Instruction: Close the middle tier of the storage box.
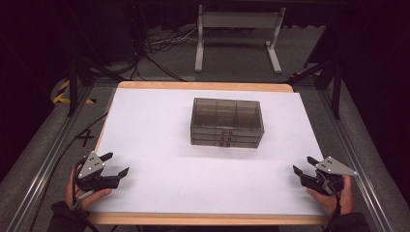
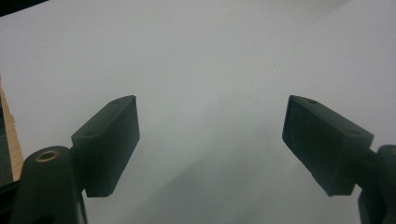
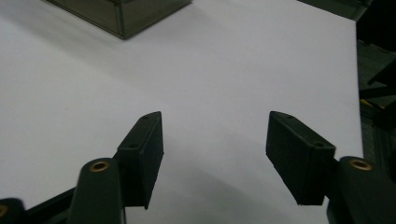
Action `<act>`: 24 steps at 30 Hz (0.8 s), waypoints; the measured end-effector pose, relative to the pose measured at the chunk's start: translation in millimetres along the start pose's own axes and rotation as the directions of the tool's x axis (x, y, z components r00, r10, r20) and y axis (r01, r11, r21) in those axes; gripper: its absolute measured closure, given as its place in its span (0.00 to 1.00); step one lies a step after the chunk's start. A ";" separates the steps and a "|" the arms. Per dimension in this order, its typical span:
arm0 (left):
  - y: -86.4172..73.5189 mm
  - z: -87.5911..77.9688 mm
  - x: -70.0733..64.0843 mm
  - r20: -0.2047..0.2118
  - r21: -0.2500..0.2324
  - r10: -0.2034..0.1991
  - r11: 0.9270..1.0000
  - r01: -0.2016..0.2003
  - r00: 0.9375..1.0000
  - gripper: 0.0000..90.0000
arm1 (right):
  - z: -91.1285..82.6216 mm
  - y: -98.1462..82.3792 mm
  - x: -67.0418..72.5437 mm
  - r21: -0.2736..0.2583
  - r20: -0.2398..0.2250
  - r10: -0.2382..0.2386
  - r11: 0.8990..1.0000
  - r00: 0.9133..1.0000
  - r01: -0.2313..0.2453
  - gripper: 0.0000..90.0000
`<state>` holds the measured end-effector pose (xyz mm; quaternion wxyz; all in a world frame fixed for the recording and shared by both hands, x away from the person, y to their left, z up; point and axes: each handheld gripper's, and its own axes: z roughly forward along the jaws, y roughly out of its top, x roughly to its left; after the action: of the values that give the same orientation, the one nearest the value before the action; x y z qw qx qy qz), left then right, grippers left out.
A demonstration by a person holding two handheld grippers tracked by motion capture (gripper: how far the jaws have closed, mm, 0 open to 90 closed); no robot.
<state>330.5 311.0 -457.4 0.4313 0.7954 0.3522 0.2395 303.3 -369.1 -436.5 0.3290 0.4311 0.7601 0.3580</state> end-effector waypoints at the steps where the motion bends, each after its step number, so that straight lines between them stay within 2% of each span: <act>1: -0.9 -1.5 0.9 0.002 -0.016 -0.009 1.000 0.009 1.000 0.21 | -0.7 -3.1 -1.6 0.003 0.012 0.007 1.000 1.000 -0.007 0.39; 4: -1.6 -2.6 2.2 0.012 -0.023 -0.016 1.000 0.016 1.000 0.20 | -2.1 -10.1 -5.1 0.008 0.026 0.029 1.000 0.999 -0.029 0.34; 5: -1.8 -2.4 2.2 0.012 -0.023 -0.021 1.000 0.021 1.000 0.18 | -4.5 -12.3 -8.5 -0.017 0.031 0.066 0.998 0.997 -0.065 0.30; 6: -1.9 -2.2 2.0 0.007 -0.022 -0.019 1.000 0.019 1.000 0.18 | -4.5 -12.3 -8.5 -0.017 0.031 0.066 0.998 0.997 -0.065 0.30; 8: -2.3 -2.6 1.8 0.008 -0.026 -0.012 1.000 0.013 1.000 0.18 | -6.6 -14.2 -11.8 -0.039 0.028 0.098 0.994 0.995 -0.097 0.28; 10: -4.2 -4.8 2.7 0.007 -0.057 -0.039 0.998 0.039 0.999 0.17 | -5.6 -14.6 -13.1 -0.032 0.026 0.121 0.992 0.992 -0.120 0.25; 14: -7.4 -9.3 6.9 0.011 -0.111 -0.079 0.991 0.080 0.997 0.16 | -5.7 -14.8 -13.8 -0.034 0.025 0.124 0.992 0.992 -0.123 0.22; 17: -8.4 -10.8 8.0 0.015 -0.123 -0.091 0.988 0.092 0.996 0.15 | -5.6 -15.1 -15.0 -0.035 0.026 0.136 0.990 0.990 -0.135 0.21; 24: -7.5 -9.1 5.7 0.016 -0.105 -0.065 0.992 0.066 0.998 0.15 | -4.2 -14.5 -13.4 -0.018 0.037 0.124 0.992 0.992 -0.123 0.19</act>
<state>325.3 322.9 -458.6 0.4827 0.7610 0.3622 0.2382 299.4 -387.5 -443.7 0.3241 0.4815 0.7226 0.3754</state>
